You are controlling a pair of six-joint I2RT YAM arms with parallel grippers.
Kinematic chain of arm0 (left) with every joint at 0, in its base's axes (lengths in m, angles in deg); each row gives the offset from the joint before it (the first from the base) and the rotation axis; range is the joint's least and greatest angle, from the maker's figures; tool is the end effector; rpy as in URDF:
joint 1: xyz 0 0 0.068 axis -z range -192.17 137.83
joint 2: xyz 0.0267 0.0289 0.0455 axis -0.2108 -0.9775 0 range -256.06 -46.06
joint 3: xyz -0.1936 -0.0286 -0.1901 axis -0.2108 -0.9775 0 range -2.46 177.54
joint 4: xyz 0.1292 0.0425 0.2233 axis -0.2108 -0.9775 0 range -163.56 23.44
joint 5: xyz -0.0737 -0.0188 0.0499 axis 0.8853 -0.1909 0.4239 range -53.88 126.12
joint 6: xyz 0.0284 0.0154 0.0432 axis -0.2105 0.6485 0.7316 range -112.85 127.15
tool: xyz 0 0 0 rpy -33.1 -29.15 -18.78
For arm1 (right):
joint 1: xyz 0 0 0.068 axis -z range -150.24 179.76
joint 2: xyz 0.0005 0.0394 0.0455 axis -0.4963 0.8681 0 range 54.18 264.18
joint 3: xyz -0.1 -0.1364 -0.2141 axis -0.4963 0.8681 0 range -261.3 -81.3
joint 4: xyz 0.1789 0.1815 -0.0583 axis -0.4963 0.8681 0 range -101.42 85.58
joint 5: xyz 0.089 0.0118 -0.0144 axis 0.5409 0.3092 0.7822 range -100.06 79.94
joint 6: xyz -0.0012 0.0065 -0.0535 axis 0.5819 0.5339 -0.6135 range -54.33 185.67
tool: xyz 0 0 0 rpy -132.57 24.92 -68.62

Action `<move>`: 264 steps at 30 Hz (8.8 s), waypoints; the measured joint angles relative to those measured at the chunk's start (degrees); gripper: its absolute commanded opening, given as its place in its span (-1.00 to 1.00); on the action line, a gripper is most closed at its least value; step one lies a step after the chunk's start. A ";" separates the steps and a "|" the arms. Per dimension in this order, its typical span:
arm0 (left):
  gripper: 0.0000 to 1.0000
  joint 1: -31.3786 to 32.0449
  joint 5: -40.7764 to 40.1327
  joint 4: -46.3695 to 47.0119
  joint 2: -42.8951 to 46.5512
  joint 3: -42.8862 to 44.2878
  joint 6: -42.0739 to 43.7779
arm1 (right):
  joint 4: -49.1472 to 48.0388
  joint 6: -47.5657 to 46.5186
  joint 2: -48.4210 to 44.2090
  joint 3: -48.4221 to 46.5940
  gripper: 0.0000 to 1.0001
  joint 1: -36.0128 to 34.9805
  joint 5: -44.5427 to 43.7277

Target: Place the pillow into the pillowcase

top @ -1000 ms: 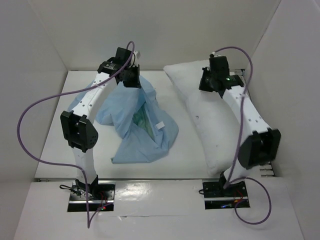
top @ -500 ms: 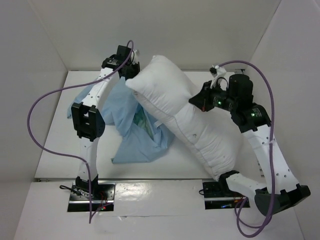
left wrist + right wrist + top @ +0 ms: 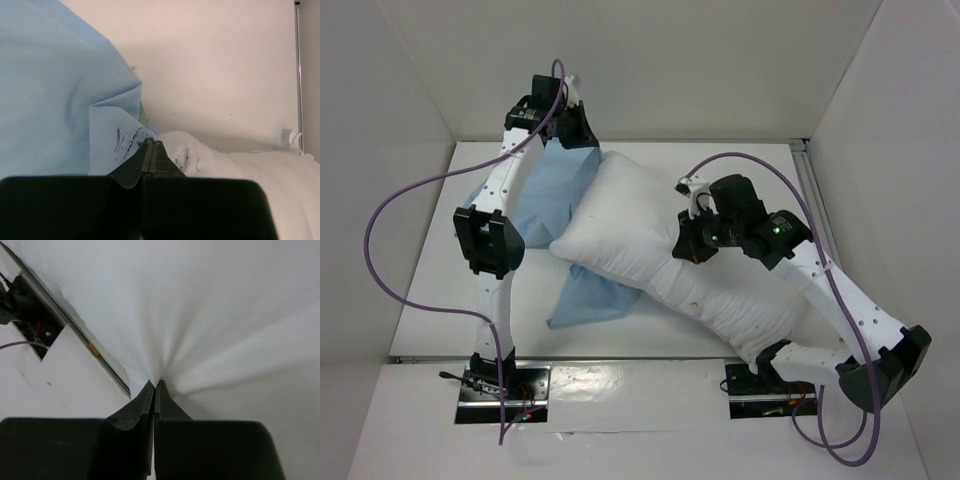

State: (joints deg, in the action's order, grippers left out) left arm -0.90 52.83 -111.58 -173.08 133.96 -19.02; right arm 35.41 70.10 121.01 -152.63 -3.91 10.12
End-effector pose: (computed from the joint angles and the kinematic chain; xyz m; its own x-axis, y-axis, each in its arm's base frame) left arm 0.4872 -0.1075 0.3605 -0.6962 -0.2920 -0.6557 0.1219 0.8522 -0.5088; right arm 0.1888 0.1405 0.3630 -0.6153 -0.3229 -0.7192 -0.6872 0.6667 0.2887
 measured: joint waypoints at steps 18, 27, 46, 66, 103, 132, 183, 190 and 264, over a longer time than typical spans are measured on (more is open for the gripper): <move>-1.00 -0.11 -5.40 8.02 0.57 -1.99 -2.60 | 7.50 5.49 5.79 -12.61 1.00 -4.83 -14.91; -1.00 -2.32 -7.06 8.96 1.77 -4.61 -2.62 | 14.47 22.38 8.94 -11.82 0.99 2.40 -32.65; -1.00 1.79 -6.12 12.50 9.57 -34.23 -2.10 | 14.43 36.85 0.15 10.95 -1.00 18.73 -28.89; 0.38 3.39 -9.14 9.05 10.56 -29.31 -0.11 | 25.16 33.27 -6.51 -4.76 1.00 27.08 -40.28; -1.00 -16.06 -11.21 9.22 8.48 -37.92 -5.44 | -0.20 27.69 23.37 -20.44 -1.00 -4.24 -29.70; 0.31 -4.13 -26.51 2.03 15.67 -29.07 6.86 | 8.33 22.64 22.34 -21.68 0.96 -16.96 -21.94; 0.33 1.79 -36.46 13.00 -6.01 -25.90 9.49 | 5.07 22.69 19.96 -20.15 0.96 -5.35 -21.22; 0.06 1.97 -41.97 12.96 -9.20 -22.58 8.74 | 5.05 22.69 20.24 -20.09 0.96 -5.35 -21.20; -1.00 0.66 -18.84 -7.52 36.02 -36.46 6.64 | -1.14 13.90 47.58 -46.66 -1.00 -3.13 -11.98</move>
State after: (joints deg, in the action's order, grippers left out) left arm -0.25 33.99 -119.10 -137.06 97.50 -12.37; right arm 34.27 84.00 168.59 -199.29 -7.04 -1.85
